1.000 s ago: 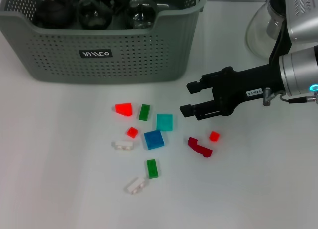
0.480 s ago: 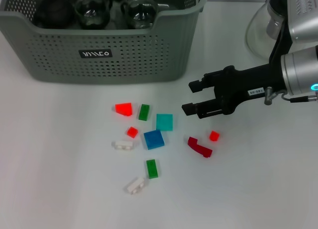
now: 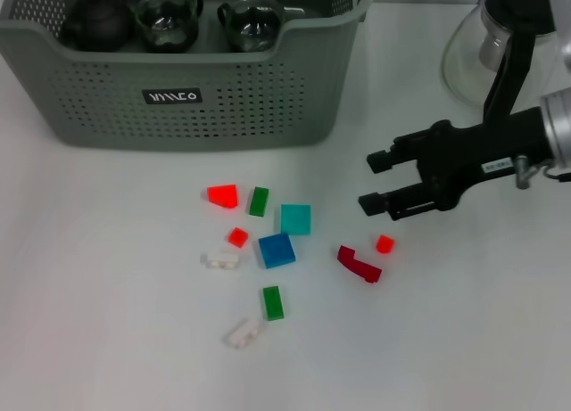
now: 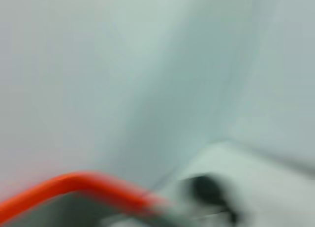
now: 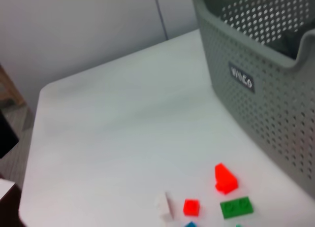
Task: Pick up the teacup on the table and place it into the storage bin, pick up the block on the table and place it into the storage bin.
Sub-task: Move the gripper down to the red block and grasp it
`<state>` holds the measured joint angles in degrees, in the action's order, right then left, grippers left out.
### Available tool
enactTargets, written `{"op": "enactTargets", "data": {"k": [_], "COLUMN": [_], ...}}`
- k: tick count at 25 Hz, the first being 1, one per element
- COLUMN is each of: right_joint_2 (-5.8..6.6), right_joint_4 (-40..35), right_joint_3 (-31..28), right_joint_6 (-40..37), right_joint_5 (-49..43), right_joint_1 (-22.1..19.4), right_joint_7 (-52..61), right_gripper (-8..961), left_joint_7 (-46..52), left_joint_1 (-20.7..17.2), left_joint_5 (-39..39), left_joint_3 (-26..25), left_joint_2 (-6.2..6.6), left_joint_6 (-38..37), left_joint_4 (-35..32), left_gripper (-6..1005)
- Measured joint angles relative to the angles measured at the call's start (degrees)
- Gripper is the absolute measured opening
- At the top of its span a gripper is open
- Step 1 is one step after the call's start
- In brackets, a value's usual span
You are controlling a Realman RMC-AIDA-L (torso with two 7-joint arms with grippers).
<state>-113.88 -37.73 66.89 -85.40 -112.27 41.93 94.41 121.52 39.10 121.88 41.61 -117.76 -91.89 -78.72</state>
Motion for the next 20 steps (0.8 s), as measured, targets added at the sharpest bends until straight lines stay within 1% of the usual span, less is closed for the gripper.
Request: {"op": "enactTargets", "data": {"k": [1, 3, 5, 6, 9, 11, 14, 16, 17, 19, 20], "right_joint_2": [0.28, 0.76, 0.99, 0.99, 0.93, 0.65, -0.13, -0.79, -1.03, -1.44, -1.63], "right_joint_4": [-0.01, -0.03, -0.16, -0.27, -1.33, -2.43, -3.90, -4.35, -4.43, -4.49, -4.50], "right_joint_3": [-0.10, -0.15, -0.15, -0.15, -0.11, 0.03, 0.17, 0.03, 0.00, 0.15, 0.22], "right_joint_6": [-0.53, -1.28, -1.81, -1.96, -2.54, -2.70, -3.06, -3.34, -3.39, -3.37, -3.38], "right_joint_5": [-0.54, -1.74, -3.86, -4.61, -8.71, -11.64, -16.15, -18.77, -19.67, -21.14, -21.65], "right_joint_1": [0.09, 0.32, 0.65, 0.78, 1.33, 1.75, 2.44, 2.90, 3.16, 3.86, 4.21], "right_joint_7": [0.04, 0.11, 0.15, 0.25, 1.88, 3.99, 6.28, 7.04, 7.37, 8.40, 8.85], "right_gripper": [728, 728, 728, 728, 729, 729, 728, 728, 728, 727, 727], "left_joint_7": [-2.39, -7.16, -11.95, -14.63, -19.96, -22.15, -25.18, -25.80, -26.89, -31.81, -33.28], "left_joint_1": [-1.55, -3.69, -5.49, -6.32, -7.39, -7.71, -8.12, -8.19, -8.23, -8.23, -8.22], "left_joint_5": [-5.39, -11.74, -15.08, -16.10, -16.26, -16.13, -15.86, -15.67, -15.31, -13.89, -13.27], "left_joint_3": [-0.37, -0.75, -0.84, -0.74, -0.14, 0.31, 1.31, 1.49, 1.86, 3.18, 3.35], "left_joint_2": [0.39, 0.63, 0.35, -0.03, -1.23, -1.53, -1.59, -1.56, -1.42, -1.00, -1.00], "left_joint_6": [-4.37, -10.32, -14.69, -17.04, -21.06, -21.95, -22.32, -22.35, -22.35, -22.11, -21.72], "left_joint_4": [0.23, 1.32, 2.83, 3.96, 8.34, 11.18, 17.03, 18.17, 20.18, 25.47, 26.58], "left_gripper": [806, 803, 800, 798, 798, 798, 799, 799, 799, 799, 798]}}
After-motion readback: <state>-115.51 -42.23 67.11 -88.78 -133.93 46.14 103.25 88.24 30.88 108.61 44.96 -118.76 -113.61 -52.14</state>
